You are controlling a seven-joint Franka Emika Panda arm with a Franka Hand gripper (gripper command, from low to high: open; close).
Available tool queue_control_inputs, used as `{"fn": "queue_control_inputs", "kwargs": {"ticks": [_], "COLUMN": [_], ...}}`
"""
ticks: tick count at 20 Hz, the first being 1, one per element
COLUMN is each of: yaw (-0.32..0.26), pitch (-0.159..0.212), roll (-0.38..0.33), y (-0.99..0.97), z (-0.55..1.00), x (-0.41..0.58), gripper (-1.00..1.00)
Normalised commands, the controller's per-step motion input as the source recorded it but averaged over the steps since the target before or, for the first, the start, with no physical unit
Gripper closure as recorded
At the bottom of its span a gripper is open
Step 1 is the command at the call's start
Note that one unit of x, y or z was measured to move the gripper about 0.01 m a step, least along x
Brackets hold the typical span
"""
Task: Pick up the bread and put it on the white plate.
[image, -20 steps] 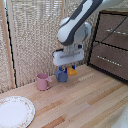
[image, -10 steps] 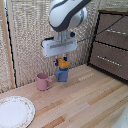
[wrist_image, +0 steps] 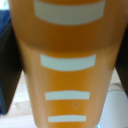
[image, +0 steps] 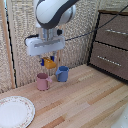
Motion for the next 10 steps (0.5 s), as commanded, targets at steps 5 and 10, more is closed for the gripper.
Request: {"fn": "queue_control_inputs", "kwargs": {"ticks": [5,10], "yaw": [0.000,0.000], "pitch": [0.000,0.000], "roll": [-0.024,-0.048], "y": [0.96,0.95], "z": [-0.04,-0.19], "x": [0.255,0.217], "gripper": [1.00,1.00]}}
